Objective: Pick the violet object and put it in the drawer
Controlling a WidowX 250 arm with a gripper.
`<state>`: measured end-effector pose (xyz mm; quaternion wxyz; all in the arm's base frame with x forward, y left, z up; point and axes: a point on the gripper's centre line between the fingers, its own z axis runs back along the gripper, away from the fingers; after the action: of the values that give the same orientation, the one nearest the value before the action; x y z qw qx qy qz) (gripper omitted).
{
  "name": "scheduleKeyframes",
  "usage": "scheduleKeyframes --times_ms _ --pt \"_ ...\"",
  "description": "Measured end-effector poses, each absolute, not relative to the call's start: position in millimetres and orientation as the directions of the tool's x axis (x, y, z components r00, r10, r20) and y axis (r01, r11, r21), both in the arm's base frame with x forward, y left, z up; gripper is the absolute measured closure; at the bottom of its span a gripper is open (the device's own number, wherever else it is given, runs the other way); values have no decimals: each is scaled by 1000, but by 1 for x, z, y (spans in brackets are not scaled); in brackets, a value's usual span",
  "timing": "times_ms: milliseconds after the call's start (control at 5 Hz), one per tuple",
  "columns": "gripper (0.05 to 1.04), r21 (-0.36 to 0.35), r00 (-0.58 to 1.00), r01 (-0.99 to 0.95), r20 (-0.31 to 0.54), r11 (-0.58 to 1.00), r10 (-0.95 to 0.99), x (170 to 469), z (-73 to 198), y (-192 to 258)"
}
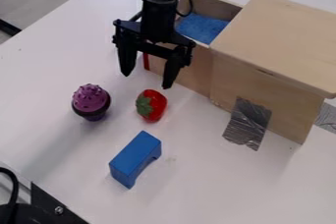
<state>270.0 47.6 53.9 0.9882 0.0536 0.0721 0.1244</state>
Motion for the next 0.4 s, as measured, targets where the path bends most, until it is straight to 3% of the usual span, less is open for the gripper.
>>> scheduleKeyframes --times_ms 200,400 --pt "85 128 954 -234 -160 964 253 266 46 47" --pt "85 135 947 -253 -168 958 273 241 46 46"
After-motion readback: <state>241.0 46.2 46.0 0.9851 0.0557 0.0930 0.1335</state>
